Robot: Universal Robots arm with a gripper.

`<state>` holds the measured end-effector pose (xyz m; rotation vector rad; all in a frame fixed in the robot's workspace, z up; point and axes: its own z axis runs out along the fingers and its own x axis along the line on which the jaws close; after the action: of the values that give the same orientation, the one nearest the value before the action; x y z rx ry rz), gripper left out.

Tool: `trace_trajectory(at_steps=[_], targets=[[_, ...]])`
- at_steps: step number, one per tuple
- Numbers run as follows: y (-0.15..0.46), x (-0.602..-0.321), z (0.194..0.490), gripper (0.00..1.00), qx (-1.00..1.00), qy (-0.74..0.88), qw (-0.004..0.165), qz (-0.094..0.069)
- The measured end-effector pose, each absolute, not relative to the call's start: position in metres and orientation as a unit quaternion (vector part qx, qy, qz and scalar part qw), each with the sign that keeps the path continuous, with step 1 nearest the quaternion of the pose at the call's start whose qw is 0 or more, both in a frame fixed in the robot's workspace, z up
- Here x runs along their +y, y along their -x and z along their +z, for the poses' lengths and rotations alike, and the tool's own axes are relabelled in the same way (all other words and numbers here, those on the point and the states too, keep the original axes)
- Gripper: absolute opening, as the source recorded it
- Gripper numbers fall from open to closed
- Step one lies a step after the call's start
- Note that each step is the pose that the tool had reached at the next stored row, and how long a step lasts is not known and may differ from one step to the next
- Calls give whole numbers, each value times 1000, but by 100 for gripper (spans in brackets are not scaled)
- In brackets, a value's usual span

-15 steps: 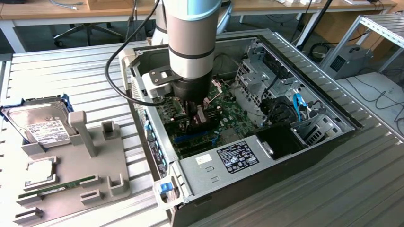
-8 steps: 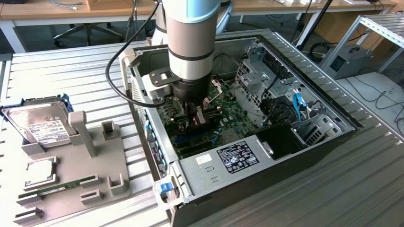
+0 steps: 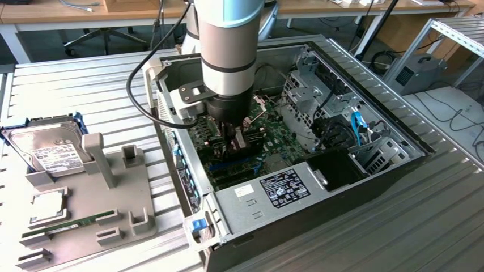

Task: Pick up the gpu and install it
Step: 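Insert the gpu into the slot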

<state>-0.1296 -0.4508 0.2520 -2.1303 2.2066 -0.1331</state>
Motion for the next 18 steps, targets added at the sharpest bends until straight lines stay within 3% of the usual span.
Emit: trace_trajectory(at_steps=[18], targets=[[129,-449,261,26,717,695,36,-45]])
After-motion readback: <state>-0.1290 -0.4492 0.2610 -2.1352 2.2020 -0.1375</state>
